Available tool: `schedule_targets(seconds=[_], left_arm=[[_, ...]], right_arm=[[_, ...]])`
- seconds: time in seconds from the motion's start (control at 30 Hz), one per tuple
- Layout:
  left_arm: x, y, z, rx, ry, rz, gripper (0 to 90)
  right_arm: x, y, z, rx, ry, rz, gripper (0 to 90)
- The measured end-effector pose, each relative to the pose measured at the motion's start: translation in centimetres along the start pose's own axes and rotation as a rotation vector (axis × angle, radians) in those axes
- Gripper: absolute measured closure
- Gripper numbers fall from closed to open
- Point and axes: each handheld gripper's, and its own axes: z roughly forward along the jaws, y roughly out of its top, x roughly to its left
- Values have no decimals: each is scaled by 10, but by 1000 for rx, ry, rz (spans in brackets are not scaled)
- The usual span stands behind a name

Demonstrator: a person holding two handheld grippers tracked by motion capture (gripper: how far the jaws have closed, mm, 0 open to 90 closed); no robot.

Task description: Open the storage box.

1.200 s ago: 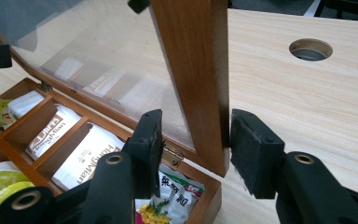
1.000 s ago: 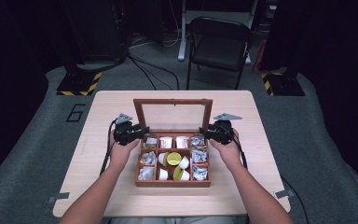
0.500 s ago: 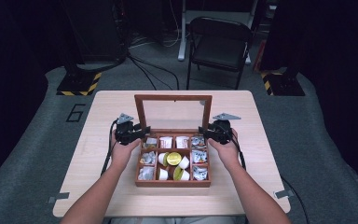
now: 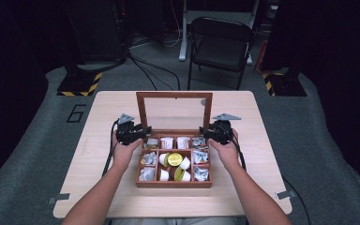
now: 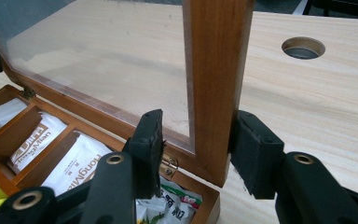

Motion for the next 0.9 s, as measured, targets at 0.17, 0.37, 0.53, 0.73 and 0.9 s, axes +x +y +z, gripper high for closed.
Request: schedule_targets(seconds=[0.17,0.37,0.53,0.73,0.9], left_arm=[[2,0,2,-1,-3,-5,522],[2,0,4,-5,3,-18,515],[1,0,6,-6,18,-30,520],[3,0,8,-10,23,-49,529],[4,-1,11,-16,33,-56,540]], right_arm=[[1,1,3,6,-10,11,543],[0,1,5,7,-18,27,552],[-3,1,7,2,-10,32,562],[-2,2,10,6,-26,43,564],[-2,2,13,5,-34,47,566]])
